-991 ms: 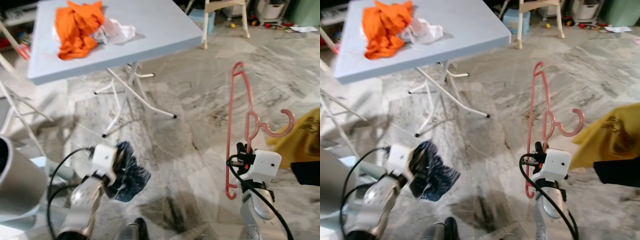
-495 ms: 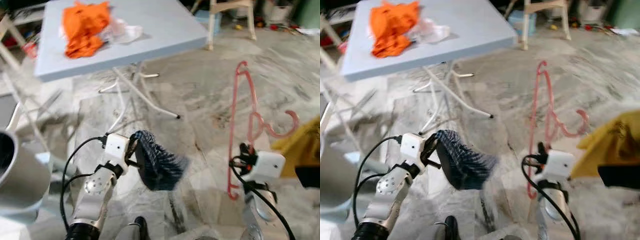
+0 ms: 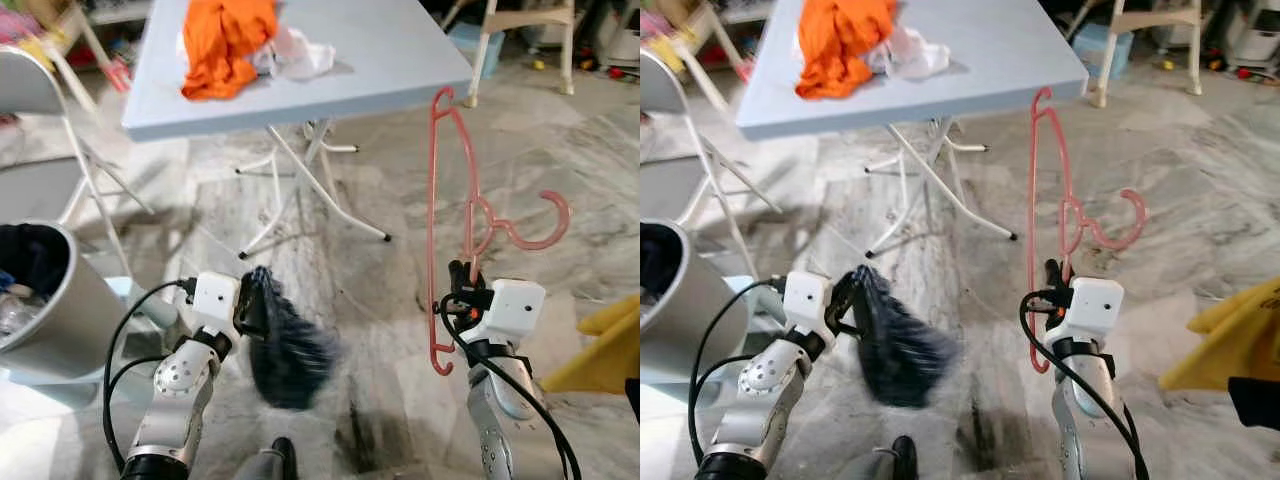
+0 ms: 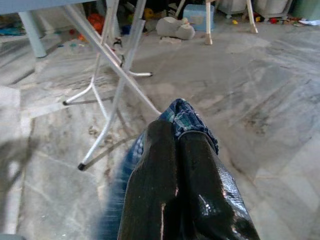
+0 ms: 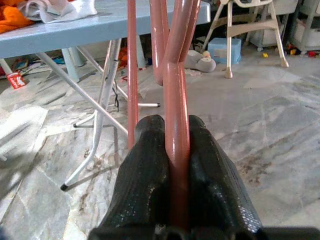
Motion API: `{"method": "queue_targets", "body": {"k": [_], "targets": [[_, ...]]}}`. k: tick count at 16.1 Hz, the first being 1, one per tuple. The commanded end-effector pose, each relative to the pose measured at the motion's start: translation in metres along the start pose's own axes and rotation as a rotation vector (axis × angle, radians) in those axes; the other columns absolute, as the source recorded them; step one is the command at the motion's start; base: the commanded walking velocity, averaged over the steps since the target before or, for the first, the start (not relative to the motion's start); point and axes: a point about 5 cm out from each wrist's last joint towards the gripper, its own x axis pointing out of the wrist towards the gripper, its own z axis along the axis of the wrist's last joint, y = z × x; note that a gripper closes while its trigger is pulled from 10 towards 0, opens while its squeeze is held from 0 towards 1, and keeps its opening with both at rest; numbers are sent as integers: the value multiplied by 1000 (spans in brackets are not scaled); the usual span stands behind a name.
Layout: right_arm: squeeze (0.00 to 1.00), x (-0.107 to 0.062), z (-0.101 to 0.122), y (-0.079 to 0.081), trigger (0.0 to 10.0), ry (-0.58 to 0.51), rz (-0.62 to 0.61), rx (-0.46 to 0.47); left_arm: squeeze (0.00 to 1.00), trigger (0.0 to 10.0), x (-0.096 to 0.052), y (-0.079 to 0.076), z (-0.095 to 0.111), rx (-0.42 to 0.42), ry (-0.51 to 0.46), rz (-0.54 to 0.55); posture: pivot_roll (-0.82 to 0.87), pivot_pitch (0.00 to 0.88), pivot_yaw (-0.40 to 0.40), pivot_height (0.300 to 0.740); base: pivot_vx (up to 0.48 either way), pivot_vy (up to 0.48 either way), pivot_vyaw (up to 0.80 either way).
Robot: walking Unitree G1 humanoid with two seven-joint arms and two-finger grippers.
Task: Hang hanger
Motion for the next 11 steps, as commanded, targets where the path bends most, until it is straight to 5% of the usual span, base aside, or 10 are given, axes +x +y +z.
{"method": "queue_targets", "body": {"k": [1,7,11], "targets": [[0,-1,0,-3,10000,5,-7,3,0,10000,0,-1,3,-1,-8,-7,-96,194,43,740,322,0,0],[0,-7,0,-7,10000,13,-8,-4,0,10000,2,-1,4,-4,-8,-6,-114,210,44,740,321,0,0],[0,-10,1,-9,10000,9,-9,-25,0,10000,5,3,7,3,-15,3,-116,216,40,740,318,246,0]]}}
